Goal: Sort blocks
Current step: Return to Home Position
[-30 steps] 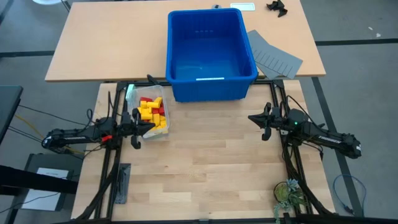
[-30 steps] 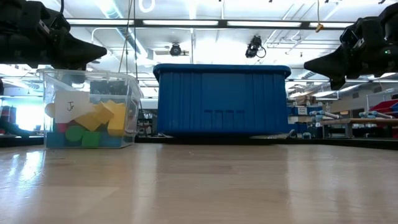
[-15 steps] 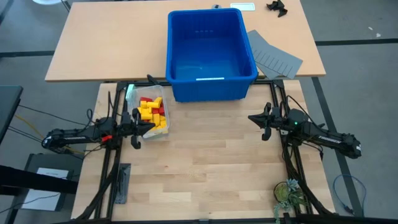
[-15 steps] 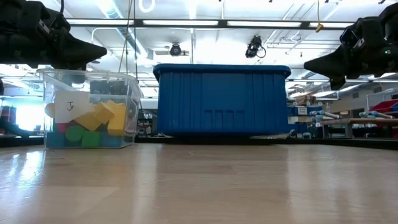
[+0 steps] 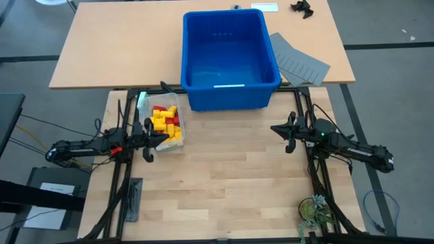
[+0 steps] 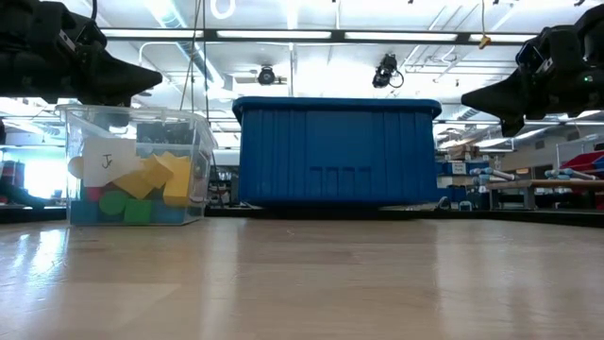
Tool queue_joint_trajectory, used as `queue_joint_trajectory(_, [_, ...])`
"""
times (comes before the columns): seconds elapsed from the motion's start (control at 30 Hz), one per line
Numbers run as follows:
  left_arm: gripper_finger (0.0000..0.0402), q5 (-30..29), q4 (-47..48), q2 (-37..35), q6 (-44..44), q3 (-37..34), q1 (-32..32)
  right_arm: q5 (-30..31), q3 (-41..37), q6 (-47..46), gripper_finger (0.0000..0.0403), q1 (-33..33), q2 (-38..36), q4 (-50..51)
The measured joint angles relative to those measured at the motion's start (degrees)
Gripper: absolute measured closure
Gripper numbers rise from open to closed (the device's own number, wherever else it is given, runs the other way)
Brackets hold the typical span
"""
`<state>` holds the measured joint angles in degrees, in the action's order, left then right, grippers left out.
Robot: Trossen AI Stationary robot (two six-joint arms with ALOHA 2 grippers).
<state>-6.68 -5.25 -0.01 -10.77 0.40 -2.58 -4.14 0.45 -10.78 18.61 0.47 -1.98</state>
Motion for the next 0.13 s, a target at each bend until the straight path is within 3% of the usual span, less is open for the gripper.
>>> queue_joint_trajectory(0.13, [0.0385,0.0,0.0,0.0,0.0,0.0,0.0,0.0,0.0,0.0,0.0394,0.0,0.0,0.0])
